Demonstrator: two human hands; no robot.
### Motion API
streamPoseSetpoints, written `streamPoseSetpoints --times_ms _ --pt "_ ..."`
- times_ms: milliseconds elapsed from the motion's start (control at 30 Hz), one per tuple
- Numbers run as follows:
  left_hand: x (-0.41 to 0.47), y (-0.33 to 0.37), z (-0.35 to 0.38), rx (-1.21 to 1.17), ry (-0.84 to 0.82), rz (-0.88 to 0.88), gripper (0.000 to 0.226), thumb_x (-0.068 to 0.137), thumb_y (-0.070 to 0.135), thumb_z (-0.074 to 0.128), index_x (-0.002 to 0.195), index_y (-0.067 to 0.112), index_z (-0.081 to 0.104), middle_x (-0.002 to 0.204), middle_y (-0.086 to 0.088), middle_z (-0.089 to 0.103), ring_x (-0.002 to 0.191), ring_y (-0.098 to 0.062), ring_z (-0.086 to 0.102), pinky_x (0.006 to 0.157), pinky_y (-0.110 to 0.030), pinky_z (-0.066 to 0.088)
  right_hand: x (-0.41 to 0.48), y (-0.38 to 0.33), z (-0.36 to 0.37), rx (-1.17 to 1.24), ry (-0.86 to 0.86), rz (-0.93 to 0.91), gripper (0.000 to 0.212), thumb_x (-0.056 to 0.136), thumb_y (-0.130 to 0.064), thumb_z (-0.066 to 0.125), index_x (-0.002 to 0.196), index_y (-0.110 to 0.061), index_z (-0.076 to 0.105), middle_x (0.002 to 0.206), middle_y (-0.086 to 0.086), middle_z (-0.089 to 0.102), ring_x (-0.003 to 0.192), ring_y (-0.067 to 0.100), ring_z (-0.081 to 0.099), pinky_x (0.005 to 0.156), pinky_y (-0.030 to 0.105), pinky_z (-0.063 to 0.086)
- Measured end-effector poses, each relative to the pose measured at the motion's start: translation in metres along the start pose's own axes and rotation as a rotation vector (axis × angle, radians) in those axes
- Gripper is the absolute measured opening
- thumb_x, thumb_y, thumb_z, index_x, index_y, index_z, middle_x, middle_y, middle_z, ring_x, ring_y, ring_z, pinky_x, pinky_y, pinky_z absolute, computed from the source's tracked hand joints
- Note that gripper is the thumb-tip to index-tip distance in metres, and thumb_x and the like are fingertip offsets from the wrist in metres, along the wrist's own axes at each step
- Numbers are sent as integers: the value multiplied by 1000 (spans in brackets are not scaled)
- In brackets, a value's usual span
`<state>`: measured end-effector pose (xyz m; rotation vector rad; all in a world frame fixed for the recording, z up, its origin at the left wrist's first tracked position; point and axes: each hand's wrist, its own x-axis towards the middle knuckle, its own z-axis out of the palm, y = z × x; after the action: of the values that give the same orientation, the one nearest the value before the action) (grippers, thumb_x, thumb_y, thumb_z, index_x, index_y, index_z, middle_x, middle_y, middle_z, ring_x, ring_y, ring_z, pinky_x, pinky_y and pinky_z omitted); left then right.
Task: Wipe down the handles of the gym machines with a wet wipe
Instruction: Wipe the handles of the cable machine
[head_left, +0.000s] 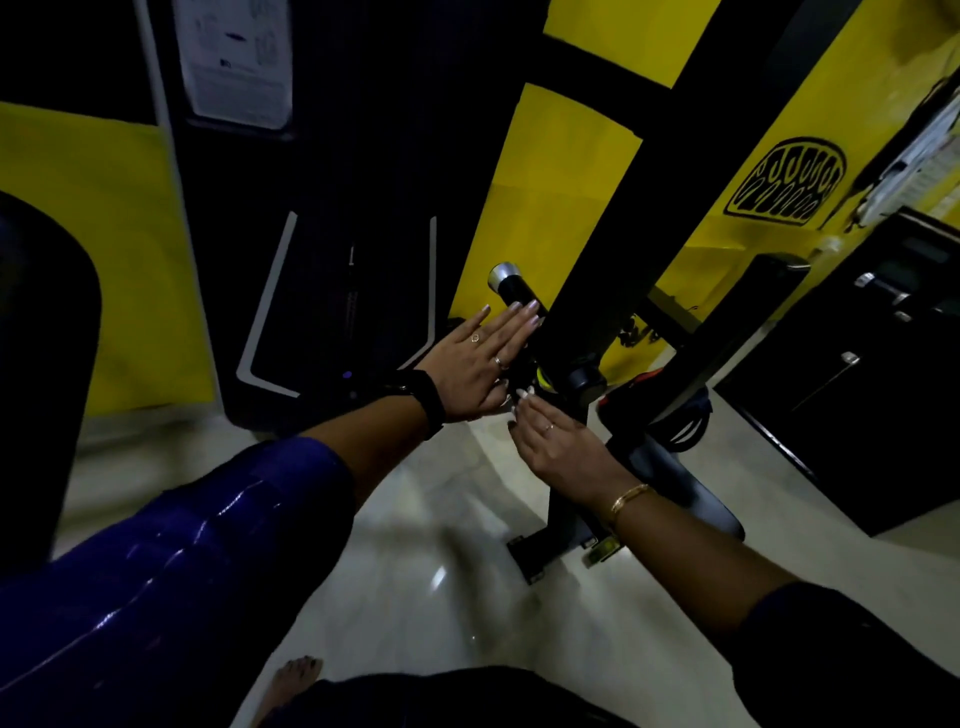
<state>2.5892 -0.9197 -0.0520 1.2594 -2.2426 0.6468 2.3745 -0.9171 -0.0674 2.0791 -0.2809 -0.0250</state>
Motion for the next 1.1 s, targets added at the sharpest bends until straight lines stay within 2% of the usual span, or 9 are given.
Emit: streamPoseSetpoints --times_ms 133,333,500,600,667,767,900,1033,1100 --pt "0 -6 2 0 0 13 78 84 35 34 152 5 11 157 -10 12 146 -26 19 118 -45 16 -18 -30 8 -46 -184 -171 29 84 -12 58 109 -4 71 102 15 71 103 29 64 119 47 12" --pt "2 0 9 -45 48 -18 79 82 31 39 151 4 10 157 -17 23 146 -27 21 118 -47 18 -1 -20 7 104 -72 -75 38 92 -3 36 114 2 66 106 17 69 106 31 63 116 44 24" --pt "2 -3 11 -41 78 5 77 86 33 40 151 5 12 157 -18 25 146 -27 19 119 -45 13 -23 -23 25 37 -188 -136 34 84 -15 64 116 -4 68 117 13 67 116 28 59 119 48 8" --pt "1 -3 13 -45 88 17 76 88 36 39 151 4 12 157 -18 24 146 -27 20 119 -45 13 -57 -16 34 92 -90 -153 41 90 -6 44 129 -2 57 135 15 56 130 27 49 120 46 9" --pt "1 -1 16 -69 106 12 71 93 40 32 151 2 13 157 -19 25 147 -26 17 120 -42 8 -73 -14 36 196 -66 -106 46 87 -3 37 128 -1 58 133 16 57 126 28 53 114 44 26" --pt "2 1 17 -113 130 -6 70 100 49 11 149 0 15 156 -19 27 147 -19 10 121 -38 1 -84 -30 44 488 -210 322 42 83 1 54 122 -7 64 124 17 63 111 34 63 92 41 51" --pt "1 -1 18 -145 135 -6 67 98 46 15 150 3 14 156 -20 26 146 -17 9 121 -38 2 -59 -52 38 1438 -394 1429 33 88 -11 49 115 -10 68 122 19 64 111 33 61 96 30 46" --pt "1 3 17 -184 158 -15 67 98 45 18 149 2 16 155 -23 25 147 -22 13 121 -37 0 -9 -55 5 2557 114 1967 48 91 -15 55 122 20 48 124 33 55 118 37 56 101 31 42" --pt "2 6 18 -183 154 -47 76 85 36 37 149 4 15 156 -24 24 146 -27 17 120 -38 2 6 -52 5 2641 328 2330 43 101 -14 37 134 14 38 135 31 46 128 41 45 103 44 39"
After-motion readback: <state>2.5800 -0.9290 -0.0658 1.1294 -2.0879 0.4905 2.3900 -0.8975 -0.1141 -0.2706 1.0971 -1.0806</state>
